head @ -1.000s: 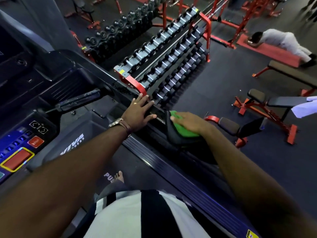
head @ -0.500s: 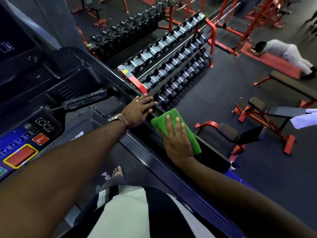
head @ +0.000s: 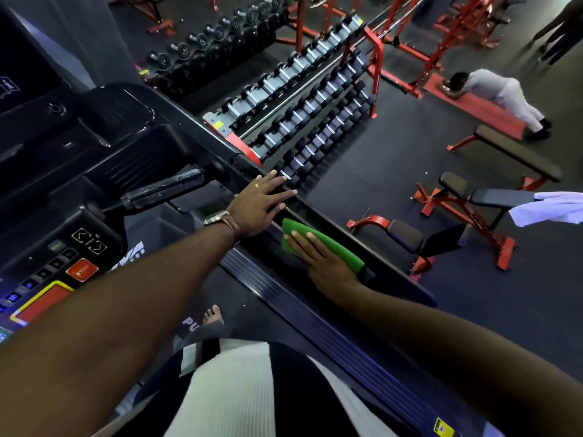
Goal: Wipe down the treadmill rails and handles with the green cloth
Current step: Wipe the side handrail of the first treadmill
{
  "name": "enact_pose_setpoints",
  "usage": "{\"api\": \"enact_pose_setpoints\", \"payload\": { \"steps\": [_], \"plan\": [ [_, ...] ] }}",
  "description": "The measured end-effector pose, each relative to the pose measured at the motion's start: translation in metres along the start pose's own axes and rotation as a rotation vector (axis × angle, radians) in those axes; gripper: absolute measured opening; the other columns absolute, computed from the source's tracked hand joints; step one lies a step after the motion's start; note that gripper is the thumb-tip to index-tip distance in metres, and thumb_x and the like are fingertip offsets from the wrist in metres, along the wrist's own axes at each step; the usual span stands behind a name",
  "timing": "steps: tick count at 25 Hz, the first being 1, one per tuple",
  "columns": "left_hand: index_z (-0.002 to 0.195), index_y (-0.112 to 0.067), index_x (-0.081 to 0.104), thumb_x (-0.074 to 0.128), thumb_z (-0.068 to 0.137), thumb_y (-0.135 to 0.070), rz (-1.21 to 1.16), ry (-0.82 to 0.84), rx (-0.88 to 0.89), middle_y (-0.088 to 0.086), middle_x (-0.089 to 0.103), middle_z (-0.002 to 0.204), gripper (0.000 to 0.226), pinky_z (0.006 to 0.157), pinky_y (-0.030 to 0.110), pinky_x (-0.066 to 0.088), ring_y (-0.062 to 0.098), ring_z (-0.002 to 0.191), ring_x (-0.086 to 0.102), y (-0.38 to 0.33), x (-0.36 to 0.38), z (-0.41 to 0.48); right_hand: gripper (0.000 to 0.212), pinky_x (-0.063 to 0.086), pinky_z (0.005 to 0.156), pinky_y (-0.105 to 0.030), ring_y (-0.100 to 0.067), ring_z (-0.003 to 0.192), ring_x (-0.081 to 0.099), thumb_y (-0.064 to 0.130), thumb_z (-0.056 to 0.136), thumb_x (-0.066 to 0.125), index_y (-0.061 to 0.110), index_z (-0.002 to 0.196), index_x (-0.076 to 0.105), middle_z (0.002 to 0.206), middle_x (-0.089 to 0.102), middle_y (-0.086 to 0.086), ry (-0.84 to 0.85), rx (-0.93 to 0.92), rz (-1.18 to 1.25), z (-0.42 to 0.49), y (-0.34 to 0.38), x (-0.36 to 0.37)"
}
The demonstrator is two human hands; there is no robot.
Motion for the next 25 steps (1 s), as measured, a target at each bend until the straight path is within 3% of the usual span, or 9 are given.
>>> {"api": "enact_pose_setpoints", "payload": {
  "steps": [2,5,8,10,14,17,19,22,25],
  "plan": [
    [0.137,-0.026,0.051,0.032,0.097,-0.039,0.014,0.004,0.001,0.01,0.044,0.146,0.046,0.114,0.046,0.021,0.032,0.141,0.029,0.0,0.001,-0.002,0.076,-0.003,0.121,-0.043,-0.028,0.151,-0.002,0.025,0.098,0.033,-0.017,0.136,-0.018,0.163,-0.004,-0.012,0.025,0.025,-0.047,0.024,0.008,-0.007],
    [0.138,-0.024,0.05,0.033,0.098,-0.038,-0.01,0.023,0.058,0.009,0.044,0.146,0.046,0.115,0.043,0.022,0.03,0.14,0.031,0.007,-0.005,0.0,0.067,-0.001,0.122,-0.049,-0.027,0.151,-0.002,0.025,0.097,0.033,-0.004,0.144,-0.005,0.164,-0.004,-0.009,0.028,0.009,-0.013,0.022,0.005,-0.001],
    [0.139,-0.021,0.05,0.034,0.097,-0.033,-0.061,0.0,0.05,0.007,0.044,0.146,0.046,0.115,0.041,0.02,0.028,0.14,0.031,0.014,-0.008,-0.003,0.064,0.012,0.116,-0.06,-0.038,0.149,0.007,0.025,0.095,0.035,0.024,0.155,0.013,0.164,0.001,-0.014,-0.071,0.22,0.33,-0.009,-0.021,-0.005],
    [0.137,-0.017,0.051,0.038,0.097,-0.028,-0.099,-0.029,0.026,0.008,0.046,0.144,0.043,0.114,0.044,0.022,0.03,0.139,0.033,0.011,-0.006,-0.004,0.07,0.026,0.112,-0.06,-0.043,0.143,0.025,0.03,0.092,0.052,0.036,0.154,0.02,0.16,0.016,-0.02,-0.075,0.443,0.64,-0.01,-0.039,-0.014],
    [0.135,-0.007,0.052,0.051,0.093,-0.009,-0.093,-0.026,0.02,0.015,0.047,0.142,0.042,0.112,0.05,0.027,0.038,0.137,0.035,0.01,-0.008,-0.002,0.073,0.046,0.1,-0.044,-0.033,0.123,0.054,0.065,0.08,0.058,0.05,0.145,0.028,0.143,0.05,-0.006,0.228,0.694,1.243,0.02,-0.088,-0.003],
    [0.137,-0.011,0.051,0.054,0.093,-0.007,-0.081,-0.011,-0.014,0.015,0.042,0.146,0.044,0.112,0.049,0.023,0.039,0.139,0.03,0.007,-0.007,-0.003,0.087,0.036,0.112,-0.04,-0.027,0.13,0.049,0.088,0.067,0.048,0.04,0.138,0.049,0.146,0.05,0.001,0.487,0.738,1.62,0.024,-0.115,0.023],
    [0.137,-0.015,0.05,0.053,0.094,-0.009,-0.099,0.012,-0.071,0.011,0.039,0.149,0.043,0.115,0.049,0.019,0.035,0.142,0.025,0.004,-0.008,-0.002,0.101,0.032,0.114,-0.04,-0.027,0.133,0.046,0.095,0.063,0.037,0.03,0.139,0.053,0.15,0.045,-0.001,0.604,0.689,1.647,0.021,-0.117,0.036],
    [0.139,-0.018,0.049,0.051,0.095,-0.009,-0.09,0.056,-0.136,0.007,0.034,0.152,0.044,0.117,0.049,0.016,0.03,0.145,0.019,0.0,-0.011,0.003,0.084,0.032,0.112,-0.035,-0.026,0.135,0.044,0.079,0.086,0.035,0.018,0.141,0.051,0.149,0.044,-0.004,0.617,0.683,1.711,0.026,-0.117,0.035],
    [0.14,-0.018,0.047,0.051,0.094,-0.006,-0.066,0.121,-0.184,0.006,0.03,0.154,0.048,0.118,0.048,0.013,0.027,0.146,0.015,-0.002,-0.012,0.007,0.028,0.041,0.088,-0.026,-0.019,0.107,0.054,0.041,0.103,0.042,0.023,0.115,0.059,0.116,0.059,-0.001,0.562,0.588,1.932,0.037,-0.115,0.027]
  ]
}}
Point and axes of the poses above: each hand's wrist, its own z-axis towards the middle knuckle, its own x-axis out of the palm, y = z × x, the point moved 2 cm from there along z, towards the middle knuckle
